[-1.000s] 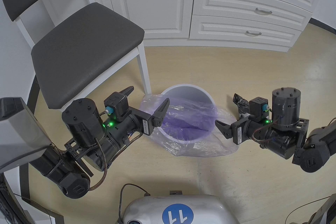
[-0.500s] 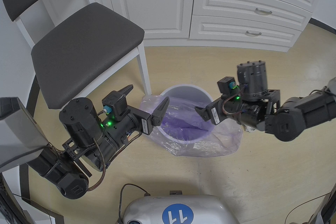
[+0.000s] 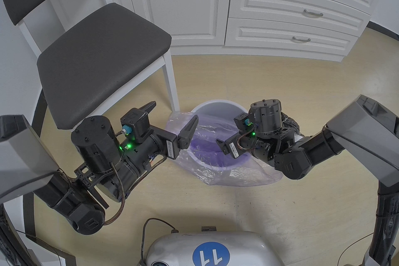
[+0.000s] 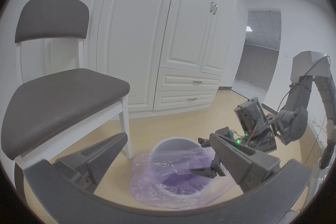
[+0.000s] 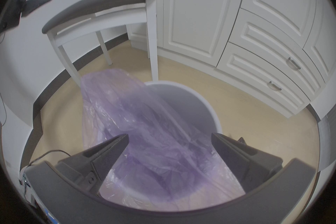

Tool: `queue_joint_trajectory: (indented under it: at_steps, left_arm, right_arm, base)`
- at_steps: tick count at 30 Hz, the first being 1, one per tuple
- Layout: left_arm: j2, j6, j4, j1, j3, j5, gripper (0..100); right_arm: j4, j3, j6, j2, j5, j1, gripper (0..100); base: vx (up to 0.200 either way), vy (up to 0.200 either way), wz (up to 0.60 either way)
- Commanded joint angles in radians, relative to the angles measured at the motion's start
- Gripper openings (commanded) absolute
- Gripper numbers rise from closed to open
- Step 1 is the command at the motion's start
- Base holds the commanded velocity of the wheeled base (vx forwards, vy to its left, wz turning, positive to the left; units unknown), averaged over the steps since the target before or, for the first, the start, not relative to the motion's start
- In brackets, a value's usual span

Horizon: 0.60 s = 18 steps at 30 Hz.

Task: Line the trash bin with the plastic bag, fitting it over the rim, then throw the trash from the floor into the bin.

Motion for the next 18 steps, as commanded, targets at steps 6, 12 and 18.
queue_joint_trajectory:
  at_steps: [6, 12, 18]
  left_arm:
    - [-0.008, 0.000, -0.002, 0.011, -0.003, 0.000, 100]
    - [-0.009, 0.000, -0.002, 0.018, -0.005, 0.000, 100]
    - [-0.011, -0.002, -0.003, 0.018, -0.005, 0.000, 100]
  right_arm:
    - [-0.015, -0.072, 0.015, 0.117, -0.009, -0.004, 100]
    - [-0.020, -0.146, 0.081, 0.168, -0.014, -0.011, 100]
    - [-0.061, -0.151, 0.099, 0.153, -0.014, -0.027, 0]
  base:
    - [0.000, 0.000, 0.00]
    - [0.000, 0.000, 0.00]
    - [0.000, 0.000, 0.00]
